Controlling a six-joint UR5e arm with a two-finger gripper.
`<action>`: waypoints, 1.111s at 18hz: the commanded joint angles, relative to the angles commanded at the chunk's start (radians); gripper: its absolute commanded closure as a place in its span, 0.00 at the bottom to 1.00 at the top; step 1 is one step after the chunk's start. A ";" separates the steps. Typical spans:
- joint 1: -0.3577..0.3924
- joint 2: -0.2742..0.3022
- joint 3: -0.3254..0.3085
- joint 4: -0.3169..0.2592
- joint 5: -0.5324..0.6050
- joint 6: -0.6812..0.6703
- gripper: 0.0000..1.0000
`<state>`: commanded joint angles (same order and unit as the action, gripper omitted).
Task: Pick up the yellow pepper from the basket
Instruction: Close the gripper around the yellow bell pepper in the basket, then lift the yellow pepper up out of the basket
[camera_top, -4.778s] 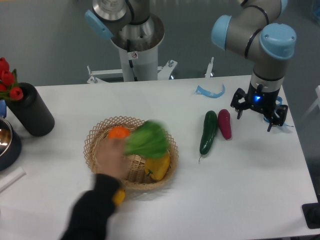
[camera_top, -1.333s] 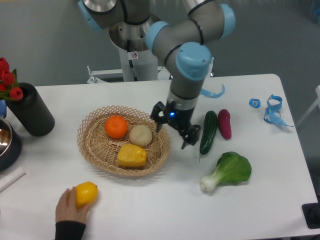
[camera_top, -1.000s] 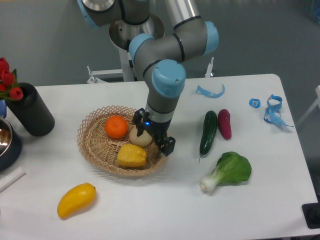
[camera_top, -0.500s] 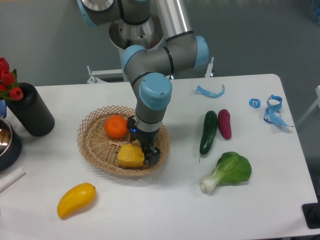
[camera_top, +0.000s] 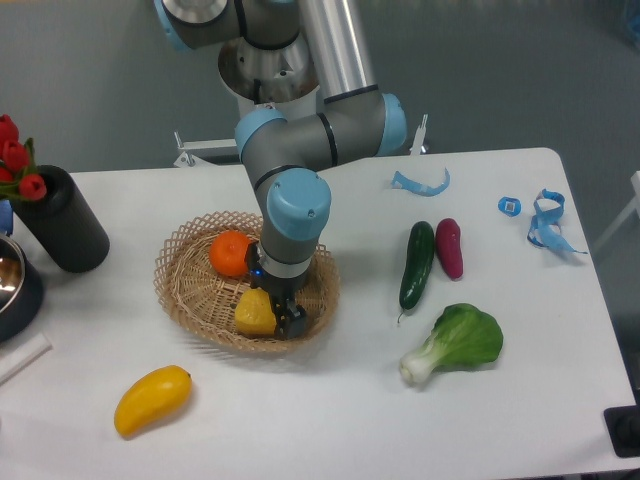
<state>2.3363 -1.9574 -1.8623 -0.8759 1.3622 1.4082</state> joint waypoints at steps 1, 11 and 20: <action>0.000 0.003 0.002 0.000 0.000 0.000 0.59; 0.072 0.150 0.021 -0.093 -0.026 -0.123 0.77; 0.277 0.187 0.123 -0.149 -0.017 -0.187 0.76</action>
<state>2.6137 -1.7701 -1.7398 -1.0247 1.3453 1.2210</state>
